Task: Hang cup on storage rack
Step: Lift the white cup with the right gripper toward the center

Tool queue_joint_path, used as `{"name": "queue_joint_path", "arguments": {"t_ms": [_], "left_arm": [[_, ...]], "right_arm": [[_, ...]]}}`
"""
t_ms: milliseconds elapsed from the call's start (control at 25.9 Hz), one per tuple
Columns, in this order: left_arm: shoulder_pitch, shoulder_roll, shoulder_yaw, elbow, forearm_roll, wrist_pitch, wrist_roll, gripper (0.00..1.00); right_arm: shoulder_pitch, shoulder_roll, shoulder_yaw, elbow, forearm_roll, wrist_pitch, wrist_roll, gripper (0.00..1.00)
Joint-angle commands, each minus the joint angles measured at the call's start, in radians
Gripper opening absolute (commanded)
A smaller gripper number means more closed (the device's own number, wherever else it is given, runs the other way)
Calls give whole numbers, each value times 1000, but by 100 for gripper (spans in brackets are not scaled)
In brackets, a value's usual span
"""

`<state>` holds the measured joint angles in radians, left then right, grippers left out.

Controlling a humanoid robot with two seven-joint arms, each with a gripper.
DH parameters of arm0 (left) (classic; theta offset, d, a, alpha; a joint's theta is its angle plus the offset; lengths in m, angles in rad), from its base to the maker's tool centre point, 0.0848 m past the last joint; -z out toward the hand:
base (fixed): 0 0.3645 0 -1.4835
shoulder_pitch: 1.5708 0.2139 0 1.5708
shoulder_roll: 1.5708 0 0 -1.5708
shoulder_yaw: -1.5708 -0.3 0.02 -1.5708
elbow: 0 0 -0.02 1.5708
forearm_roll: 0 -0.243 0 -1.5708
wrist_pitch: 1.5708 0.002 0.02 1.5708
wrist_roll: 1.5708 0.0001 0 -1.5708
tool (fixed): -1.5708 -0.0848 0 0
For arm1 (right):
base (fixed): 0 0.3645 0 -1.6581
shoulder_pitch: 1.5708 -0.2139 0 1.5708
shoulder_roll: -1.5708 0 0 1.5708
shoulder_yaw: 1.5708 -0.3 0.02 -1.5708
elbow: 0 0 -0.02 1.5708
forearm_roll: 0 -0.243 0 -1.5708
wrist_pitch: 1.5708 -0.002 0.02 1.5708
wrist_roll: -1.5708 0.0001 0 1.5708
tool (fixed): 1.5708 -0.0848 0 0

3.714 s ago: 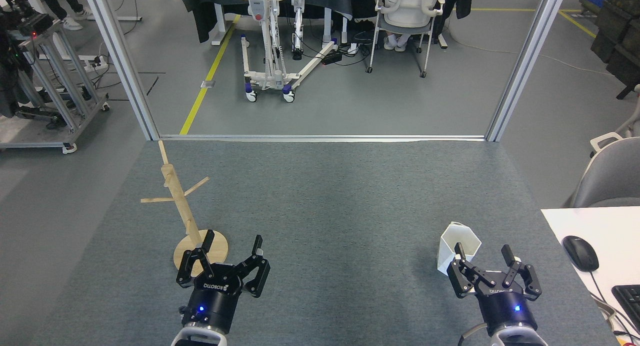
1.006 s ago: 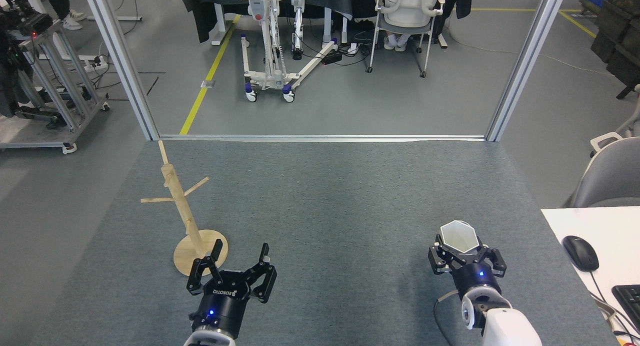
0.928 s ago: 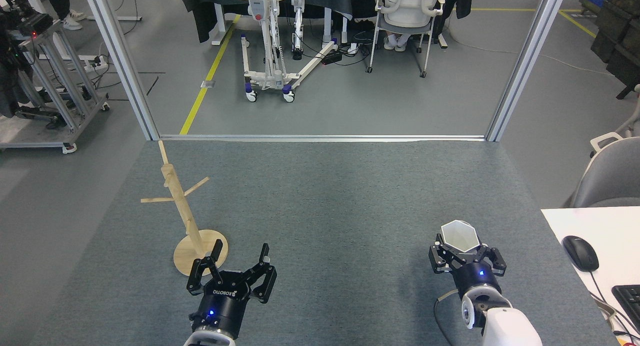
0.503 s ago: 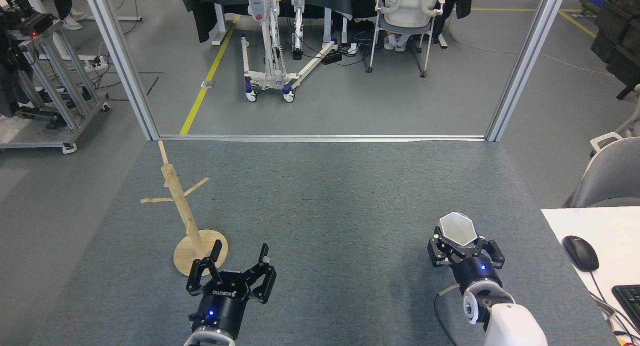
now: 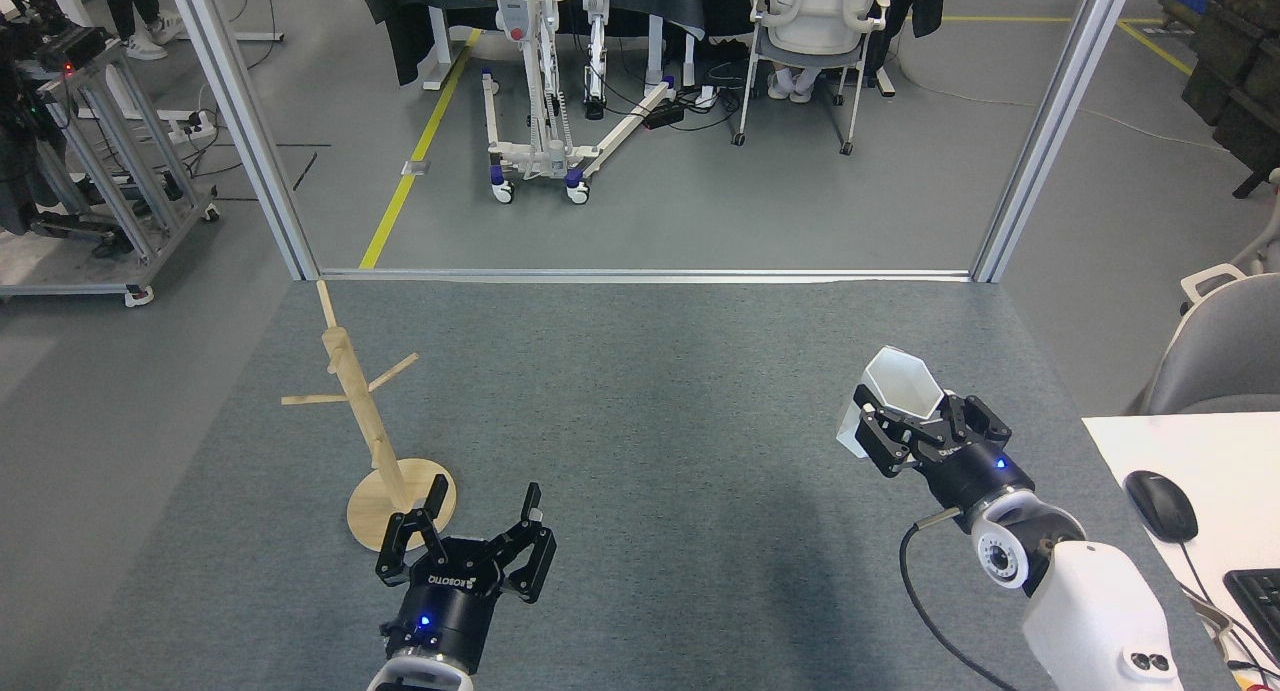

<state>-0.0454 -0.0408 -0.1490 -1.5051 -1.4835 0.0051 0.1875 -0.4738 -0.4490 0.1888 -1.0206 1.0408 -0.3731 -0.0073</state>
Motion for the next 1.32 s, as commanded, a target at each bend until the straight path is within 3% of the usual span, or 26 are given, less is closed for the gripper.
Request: {"name": "queue_joint_path", "arguments": {"t_ms": [0, 77, 232, 387, 503, 928, 1277], "left_arm": [[-8, 1, -4, 3, 0, -13, -2, 99], [-14, 1, -4, 3, 0, -24, -8, 99], [-34, -1, -7, 13, 0, -24, -17, 99], [-79, -1, -20, 48, 0, -24, -25, 99], [-100, -5, -24, 79, 0, -24, -40, 99], [-169, -30, -60, 157, 16, -37, -163, 99], [-243, -30, -80, 214, 16, -43, -178, 99]], "right_arm": [[-31, -26, 8, -32, -13, -121, 32, 12], [-86, -25, 38, -30, -15, -132, 33, 12], [-250, -7, 218, -9, -34, -118, 36, 13], [-336, -25, 403, -10, -186, -127, 47, 14], [-396, -30, 511, -13, -245, -132, 50, 17], [-424, -48, 547, -22, -249, -376, 50, 15], [-442, -76, 604, -22, -249, -412, 49, 13]]}}
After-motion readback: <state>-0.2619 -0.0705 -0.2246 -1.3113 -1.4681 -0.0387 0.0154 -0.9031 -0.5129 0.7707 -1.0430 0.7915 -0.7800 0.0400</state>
